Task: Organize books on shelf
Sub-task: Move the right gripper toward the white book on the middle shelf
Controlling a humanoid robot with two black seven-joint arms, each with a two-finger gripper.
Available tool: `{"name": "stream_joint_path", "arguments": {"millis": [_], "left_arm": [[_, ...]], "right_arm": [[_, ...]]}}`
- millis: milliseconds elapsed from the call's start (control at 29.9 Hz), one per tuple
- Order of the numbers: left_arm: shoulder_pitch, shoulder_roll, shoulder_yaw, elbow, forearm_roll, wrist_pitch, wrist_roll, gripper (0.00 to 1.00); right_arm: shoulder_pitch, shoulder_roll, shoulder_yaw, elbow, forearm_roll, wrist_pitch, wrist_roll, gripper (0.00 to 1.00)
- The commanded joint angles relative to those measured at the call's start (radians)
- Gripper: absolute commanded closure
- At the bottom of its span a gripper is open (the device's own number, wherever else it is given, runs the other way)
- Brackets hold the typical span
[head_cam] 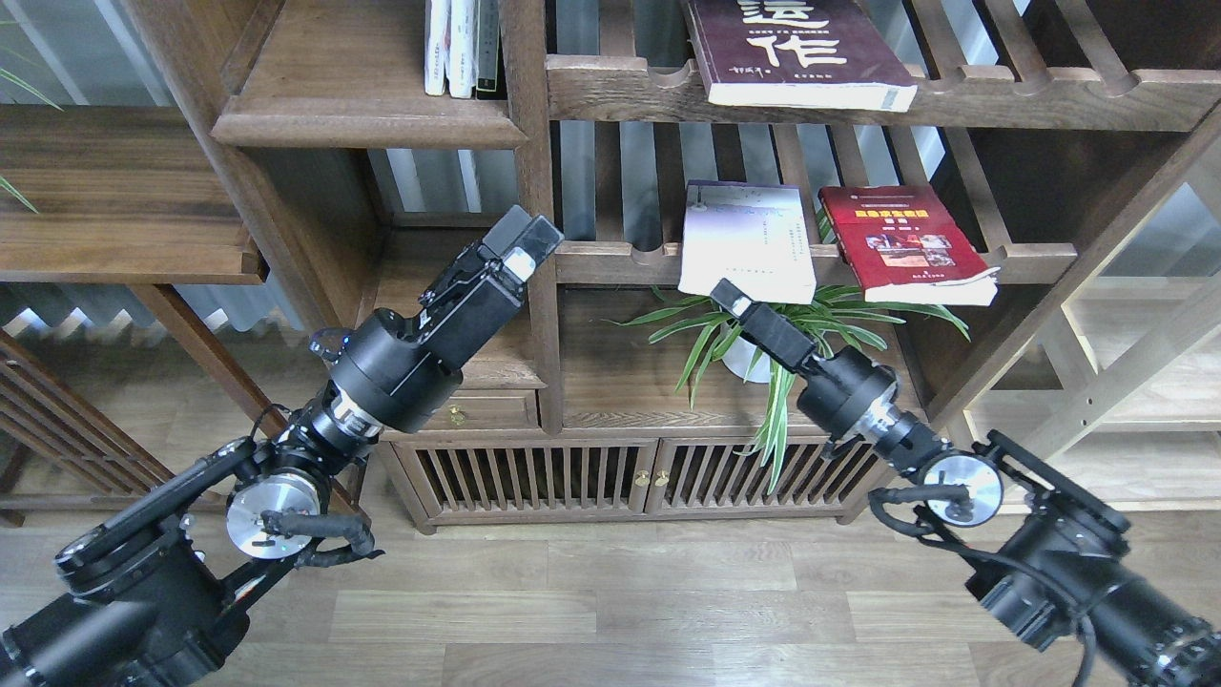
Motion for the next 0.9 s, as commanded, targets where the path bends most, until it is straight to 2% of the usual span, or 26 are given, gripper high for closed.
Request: {"name": "stream_joint_path", "arguments": {"millis": [0, 167, 435, 869], "left_arm": [[0.001, 0.004, -0.008, 0.004, 0.001, 0.000, 0.006, 0.01], [0.001, 0.000, -0.001, 0.001, -0.001, 0.000, 0.006, 0.01], [0.001, 0.000, 0.000, -0.010, -0.002, 0.000, -0.005, 0.01], [0.008, -0.022, -0.003, -0.018, -0.001, 0.000, -0.009, 0.01]], "right_arm": [[0.003, 0.069, 0.002, -0.044, 0.000, 0.000, 0.012, 0.00], [-0.004, 0.109, 0.013, -0.059, -0.003, 0.000, 0.001, 0.00], [-0.008, 0.104, 0.056, -0.072, -0.006, 0.000, -0.001, 0.00], [-0.140, 0.127, 0.120, -0.059, 0.080, 0.000, 0.009, 0.00]]}}
